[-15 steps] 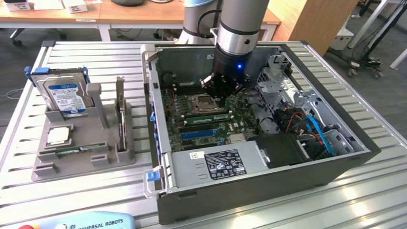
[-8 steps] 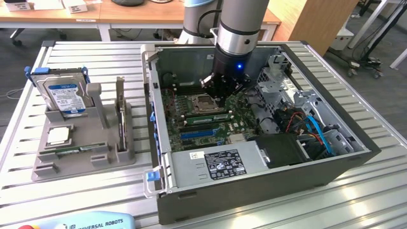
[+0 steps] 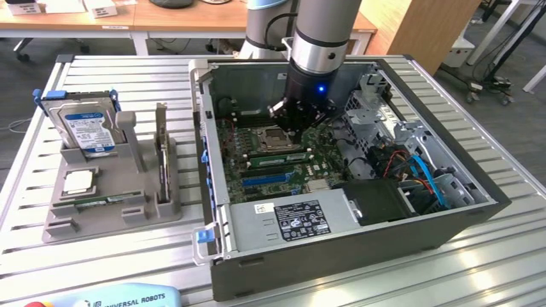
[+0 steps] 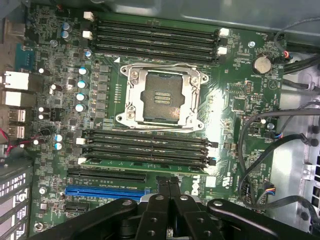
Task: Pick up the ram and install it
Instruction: 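Press down the ram until it locks into place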
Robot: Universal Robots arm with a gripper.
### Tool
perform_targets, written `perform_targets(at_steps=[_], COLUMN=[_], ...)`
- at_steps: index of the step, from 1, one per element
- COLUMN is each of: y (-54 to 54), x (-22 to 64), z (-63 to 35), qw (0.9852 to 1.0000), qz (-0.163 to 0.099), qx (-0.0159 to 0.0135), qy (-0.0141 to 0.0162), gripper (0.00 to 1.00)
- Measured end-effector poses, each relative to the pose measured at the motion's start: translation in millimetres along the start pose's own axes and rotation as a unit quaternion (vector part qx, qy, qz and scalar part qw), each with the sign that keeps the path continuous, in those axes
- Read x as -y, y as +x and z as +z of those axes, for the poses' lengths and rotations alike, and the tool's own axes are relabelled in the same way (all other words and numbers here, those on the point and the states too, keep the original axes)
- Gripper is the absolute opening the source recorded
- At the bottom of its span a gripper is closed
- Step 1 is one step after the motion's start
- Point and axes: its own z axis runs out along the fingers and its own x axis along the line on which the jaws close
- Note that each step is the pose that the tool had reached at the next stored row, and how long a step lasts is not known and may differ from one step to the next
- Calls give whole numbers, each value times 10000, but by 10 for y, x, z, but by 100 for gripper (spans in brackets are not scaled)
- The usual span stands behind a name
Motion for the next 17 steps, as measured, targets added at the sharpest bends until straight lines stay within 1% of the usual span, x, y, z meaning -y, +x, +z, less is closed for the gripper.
perform_targets(at_steps=[2,4,7,9,10,17], y=[0,0,-3,-3,-3,-3], x=[1,1,2,2,1,1], z=[-1,-1,-1,-1,0,0], qw=[10000,10000,9999,9998,9994,9994], qz=[1,3,4,4,9,9], qx=[-59,-86,-155,-182,-332,-332], qy=[-4,-5,-11,-13,-24,-25], gripper=[10,10,10,10,10,10])
